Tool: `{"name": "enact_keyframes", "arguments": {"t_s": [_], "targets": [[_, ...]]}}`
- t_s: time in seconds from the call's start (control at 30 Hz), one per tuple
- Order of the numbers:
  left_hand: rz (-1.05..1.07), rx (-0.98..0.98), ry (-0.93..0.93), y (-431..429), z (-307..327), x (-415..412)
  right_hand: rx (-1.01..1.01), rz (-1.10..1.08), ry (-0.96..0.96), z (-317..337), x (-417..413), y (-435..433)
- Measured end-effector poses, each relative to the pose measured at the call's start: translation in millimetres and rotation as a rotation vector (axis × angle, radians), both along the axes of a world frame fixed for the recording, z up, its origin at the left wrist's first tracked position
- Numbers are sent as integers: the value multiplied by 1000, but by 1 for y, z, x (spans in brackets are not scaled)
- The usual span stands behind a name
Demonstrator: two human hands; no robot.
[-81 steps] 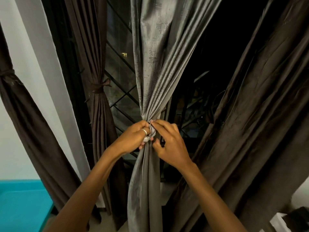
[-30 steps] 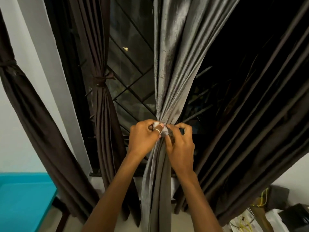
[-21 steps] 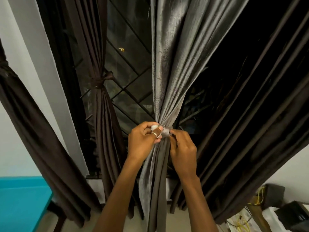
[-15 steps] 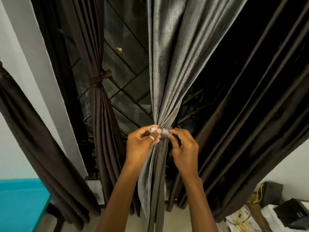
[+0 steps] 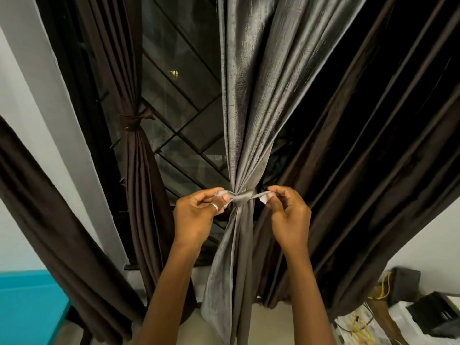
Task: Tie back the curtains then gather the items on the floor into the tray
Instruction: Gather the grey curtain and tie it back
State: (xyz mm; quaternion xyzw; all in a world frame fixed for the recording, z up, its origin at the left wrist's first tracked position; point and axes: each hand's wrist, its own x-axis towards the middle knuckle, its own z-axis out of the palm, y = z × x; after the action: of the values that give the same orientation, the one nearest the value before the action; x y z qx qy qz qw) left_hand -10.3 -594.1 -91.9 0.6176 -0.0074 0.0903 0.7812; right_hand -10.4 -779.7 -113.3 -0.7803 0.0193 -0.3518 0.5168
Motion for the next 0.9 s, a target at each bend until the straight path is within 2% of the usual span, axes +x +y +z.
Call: {"name": "enact_keyframes", "arguments": {"t_s": [0.33,0.6,0.7,0.83,0.9], "targets": [[-23,24,-5,3,-6,5,75,-18,79,-2,6,2],[-54,35,32,-11,-12,0,299,39,139,-11,3,12],[-72,78,24,-17,-13,-5,264,127,203,-9,0,14],[-118,176,-47,-27,-11,-11,76,370,294,-5,-3,18],[-133,219,-67,-30,-10,-14,33,375,315,-4,1,18]]}}
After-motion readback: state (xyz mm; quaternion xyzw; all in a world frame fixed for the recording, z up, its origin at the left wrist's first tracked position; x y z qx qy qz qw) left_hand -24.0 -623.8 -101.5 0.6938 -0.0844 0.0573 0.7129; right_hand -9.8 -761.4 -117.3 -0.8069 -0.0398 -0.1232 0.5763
